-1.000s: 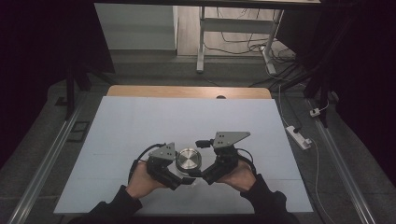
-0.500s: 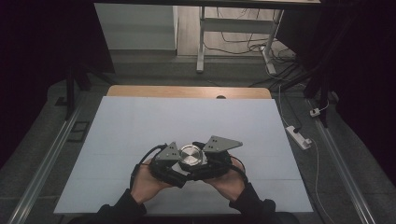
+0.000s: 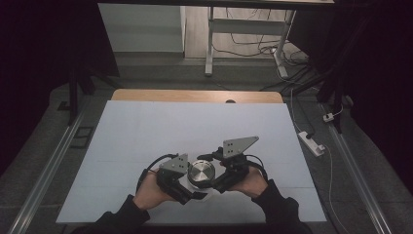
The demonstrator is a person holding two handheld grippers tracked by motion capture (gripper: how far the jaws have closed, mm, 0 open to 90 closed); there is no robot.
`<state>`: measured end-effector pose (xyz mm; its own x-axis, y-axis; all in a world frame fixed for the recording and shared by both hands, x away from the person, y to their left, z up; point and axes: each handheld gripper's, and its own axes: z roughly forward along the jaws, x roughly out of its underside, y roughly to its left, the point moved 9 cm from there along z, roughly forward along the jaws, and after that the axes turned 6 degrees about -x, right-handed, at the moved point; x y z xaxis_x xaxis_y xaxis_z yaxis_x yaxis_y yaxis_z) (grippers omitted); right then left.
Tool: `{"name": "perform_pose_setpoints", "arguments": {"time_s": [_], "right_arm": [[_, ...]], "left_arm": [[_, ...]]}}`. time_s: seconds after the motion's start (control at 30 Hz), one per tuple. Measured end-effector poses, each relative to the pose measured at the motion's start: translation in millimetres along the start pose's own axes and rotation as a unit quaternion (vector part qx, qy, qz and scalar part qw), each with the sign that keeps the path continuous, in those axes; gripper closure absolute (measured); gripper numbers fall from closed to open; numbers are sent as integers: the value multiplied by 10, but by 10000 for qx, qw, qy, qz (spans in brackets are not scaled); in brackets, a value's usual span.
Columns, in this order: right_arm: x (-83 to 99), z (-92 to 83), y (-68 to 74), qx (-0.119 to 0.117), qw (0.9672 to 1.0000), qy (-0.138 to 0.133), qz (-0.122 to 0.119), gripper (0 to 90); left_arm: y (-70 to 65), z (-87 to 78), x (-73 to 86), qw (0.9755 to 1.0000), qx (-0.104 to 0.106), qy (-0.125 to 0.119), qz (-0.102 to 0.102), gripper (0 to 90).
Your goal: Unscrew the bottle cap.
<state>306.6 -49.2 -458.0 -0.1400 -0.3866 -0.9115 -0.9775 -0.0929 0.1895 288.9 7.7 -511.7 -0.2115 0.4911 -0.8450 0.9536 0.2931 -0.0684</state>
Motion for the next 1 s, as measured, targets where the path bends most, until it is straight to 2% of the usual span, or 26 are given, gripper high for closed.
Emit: {"name": "perform_pose_setpoints", "arguments": {"time_s": [0.03,0.07,0.1,0.13,0.23,0.27,0.3,0.37,0.43,0.5,0.53,0.57,0.7,0.77,0.8,0.87,1.0], "right_arm": [[-9,-1,-27,187,9998,36,36,90],[-29,-7,-58,418,9990,18,143,57],[-51,-24,-86,627,9978,-25,220,58],[-72,-41,-104,811,9963,-73,275,58],[-103,-42,-142,1368,9898,-144,363,59],[-103,-42,-142,1368,9898,-144,363,59],[-106,-26,-148,1546,9871,-168,382,68],[-88,30,-150,1779,9829,-154,451,80],[-62,77,-163,2063,9772,-142,481,99],[-20,123,-175,2202,9739,-66,550,131],[-12,130,-182,2288,9721,-84,504,177],[-12,118,-189,2388,9701,-108,420,183],[-35,100,-168,2246,9734,-168,426,189],[-50,90,-146,2039,9780,-153,424,190],[-60,77,-140,1912,9804,-181,445,191],[-78,56,-129,1704,9841,-221,449,192],[-126,16,-82,1428,9889,-291,303,193]], "left_arm": [[22,-3,8,10000,-62,27,-12,158],[51,-4,17,9998,-163,59,-36,158],[111,-5,32,9991,-396,99,-134,158],[111,-5,32,9991,-396,99,-134,159],[198,-11,43,9959,-844,185,-249,158],[214,-6,41,9943,-1005,191,-317,158],[231,-4,44,9928,-1128,222,-337,158],[249,0,44,9910,-1256,214,-413,158],[257,1,39,9891,-1371,208,-499,158],[254,-6,29,9885,-1408,183,-513,159],[250,-11,26,9887,-1396,182,-514,159],[248,-17,22,9889,-1388,175,-509,158],[230,-25,16,9910,-1258,167,-425,159],[211,-30,16,9931,-1117,151,-331,159],[204,-27,11,9932,-1116,148,-305,158],[181,-25,9,9950,-969,138,-217,159],[169,-18,32,9972,-725,113,-168,159]]}}
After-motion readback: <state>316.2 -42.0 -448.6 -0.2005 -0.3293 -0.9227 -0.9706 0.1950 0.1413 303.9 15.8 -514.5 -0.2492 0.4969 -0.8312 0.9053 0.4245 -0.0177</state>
